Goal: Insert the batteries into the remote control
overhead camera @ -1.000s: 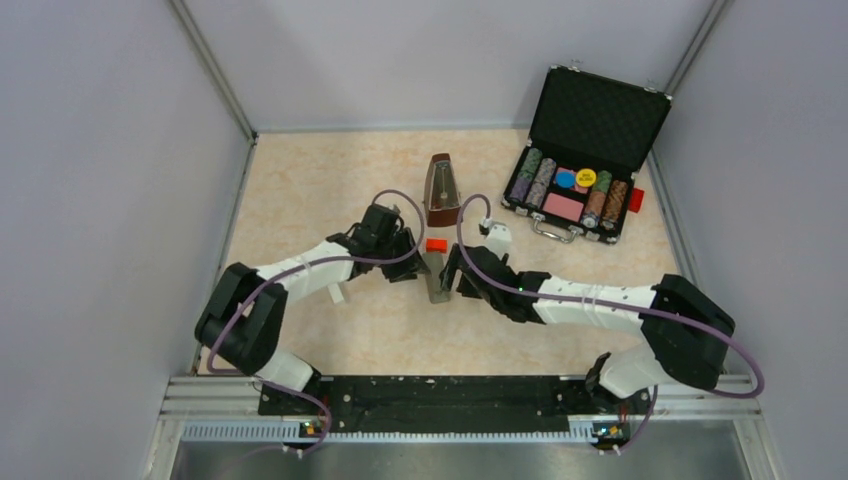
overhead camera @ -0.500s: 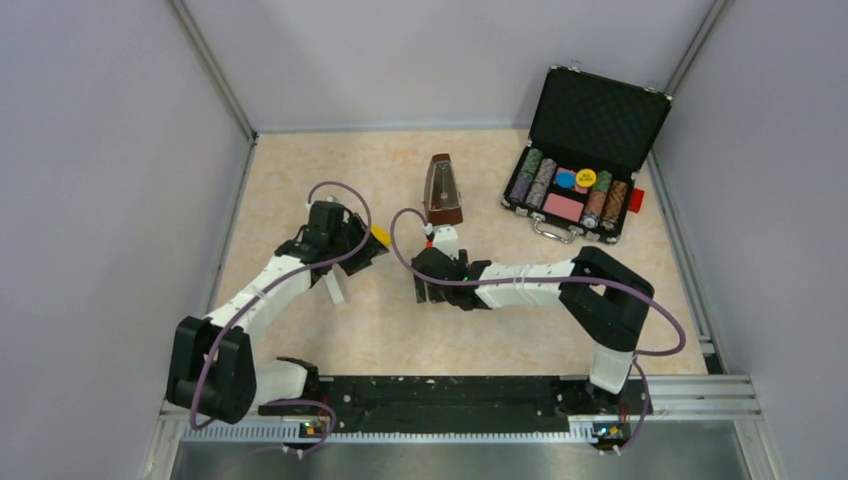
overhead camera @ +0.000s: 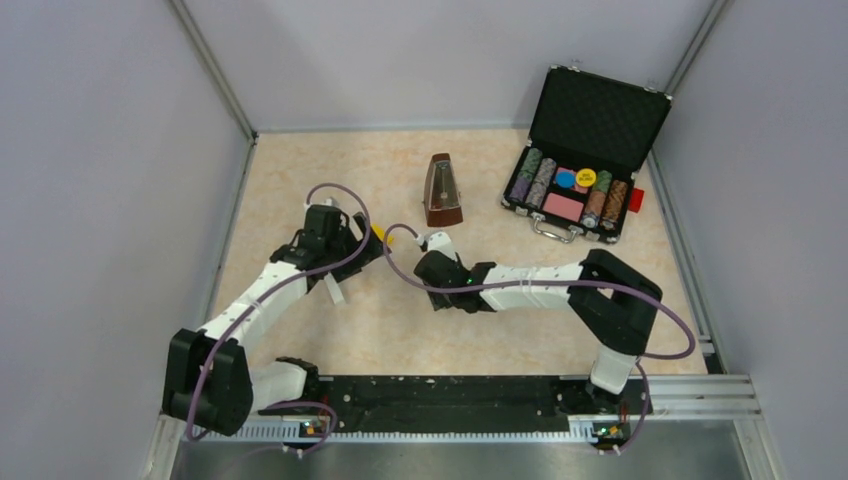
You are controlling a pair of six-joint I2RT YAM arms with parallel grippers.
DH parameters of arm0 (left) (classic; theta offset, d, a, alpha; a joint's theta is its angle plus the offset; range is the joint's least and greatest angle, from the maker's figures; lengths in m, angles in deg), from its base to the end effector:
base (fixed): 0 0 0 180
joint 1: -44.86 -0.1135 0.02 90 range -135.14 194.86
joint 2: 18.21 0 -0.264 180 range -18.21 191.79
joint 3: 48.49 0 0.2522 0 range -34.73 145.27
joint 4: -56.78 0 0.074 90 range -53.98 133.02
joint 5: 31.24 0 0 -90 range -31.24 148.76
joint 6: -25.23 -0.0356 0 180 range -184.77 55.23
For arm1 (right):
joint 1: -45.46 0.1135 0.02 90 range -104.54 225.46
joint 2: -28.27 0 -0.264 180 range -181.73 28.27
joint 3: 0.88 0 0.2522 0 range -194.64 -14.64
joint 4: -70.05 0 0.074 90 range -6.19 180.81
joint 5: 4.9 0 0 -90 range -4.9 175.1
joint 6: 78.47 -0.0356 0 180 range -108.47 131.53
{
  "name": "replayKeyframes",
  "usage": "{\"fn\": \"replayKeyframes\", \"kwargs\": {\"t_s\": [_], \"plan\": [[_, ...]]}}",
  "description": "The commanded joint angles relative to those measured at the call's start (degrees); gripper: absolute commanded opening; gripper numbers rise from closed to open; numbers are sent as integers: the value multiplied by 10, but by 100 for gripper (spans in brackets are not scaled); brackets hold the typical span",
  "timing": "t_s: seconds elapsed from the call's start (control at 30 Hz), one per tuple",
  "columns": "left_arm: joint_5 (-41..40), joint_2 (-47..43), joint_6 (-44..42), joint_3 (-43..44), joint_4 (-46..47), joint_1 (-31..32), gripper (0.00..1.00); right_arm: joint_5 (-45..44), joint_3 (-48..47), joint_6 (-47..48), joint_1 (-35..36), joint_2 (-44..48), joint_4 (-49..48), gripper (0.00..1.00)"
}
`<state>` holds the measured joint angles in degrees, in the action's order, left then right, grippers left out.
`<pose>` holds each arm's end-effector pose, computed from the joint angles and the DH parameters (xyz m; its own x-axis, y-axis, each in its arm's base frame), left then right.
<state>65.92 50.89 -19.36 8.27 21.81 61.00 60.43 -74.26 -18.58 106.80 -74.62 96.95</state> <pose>0.2354 -0.0727 0.2259 -0.7499 -0.5186 -0.4108 -0.2522 0.7981 -0.5472 0.1844 0.3063 0.1580 -0.6901 -0.3120 -0.6530 -0.3936 0.9190 -0.0232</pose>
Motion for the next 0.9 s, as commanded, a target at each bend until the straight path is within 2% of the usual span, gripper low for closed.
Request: {"fn": "replayKeyframes", "kwargs": {"t_s": [0.0, 0.27, 0.4, 0.63, 0.87], "plan": [[59, -22, -23, -34, 39, -4, 93, 50, 31, 102, 2, 91, 8, 20], [262, -42, 8, -93, 180, -4, 92, 160, 70, 147, -6, 239, -12, 14], [335, -67, 55, -100, 270, -4, 92, 191, 52, 173, -6, 275, 29, 13], [383, -105, 111, -108, 345, -3, 93, 232, 4, 195, -7, 299, 75, 13], [413, -64, 146, -125, 370, -1, 85, 255, -16, 233, -7, 319, 71, 13]]}}
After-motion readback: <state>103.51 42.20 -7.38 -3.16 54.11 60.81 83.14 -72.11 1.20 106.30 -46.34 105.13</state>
